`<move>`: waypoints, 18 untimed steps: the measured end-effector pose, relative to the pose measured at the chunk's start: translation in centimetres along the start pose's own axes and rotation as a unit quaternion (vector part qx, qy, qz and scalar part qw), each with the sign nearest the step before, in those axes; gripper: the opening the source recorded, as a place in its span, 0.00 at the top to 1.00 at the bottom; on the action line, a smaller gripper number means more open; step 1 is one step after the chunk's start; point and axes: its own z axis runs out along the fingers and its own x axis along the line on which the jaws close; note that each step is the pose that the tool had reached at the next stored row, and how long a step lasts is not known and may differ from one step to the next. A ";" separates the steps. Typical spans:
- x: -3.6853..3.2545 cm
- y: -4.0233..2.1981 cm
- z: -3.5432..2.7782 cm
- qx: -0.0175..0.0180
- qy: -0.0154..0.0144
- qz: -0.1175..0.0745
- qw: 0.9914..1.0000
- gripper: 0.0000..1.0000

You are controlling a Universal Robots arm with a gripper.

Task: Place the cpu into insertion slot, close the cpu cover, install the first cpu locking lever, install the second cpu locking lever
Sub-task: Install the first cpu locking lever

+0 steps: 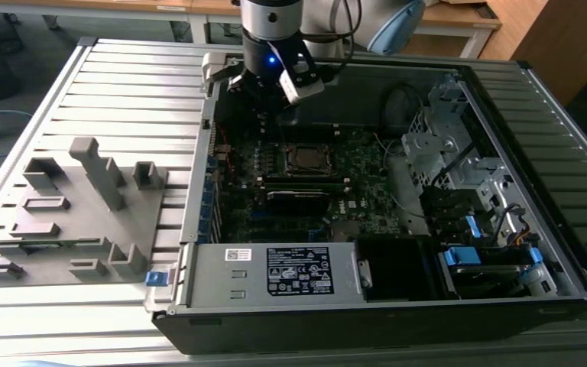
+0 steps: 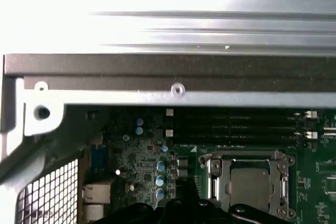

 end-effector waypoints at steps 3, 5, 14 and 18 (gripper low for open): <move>0.02 0.58 0.08 0.000 0.000 0.000 1.000 0.89; 0.03 0.97 0.13 0.000 0.000 0.000 1.000 0.89; 0.04 1.91 0.33 0.000 0.000 0.000 1.000 0.89; 0.04 1.92 0.34 0.000 0.000 0.000 1.000 0.89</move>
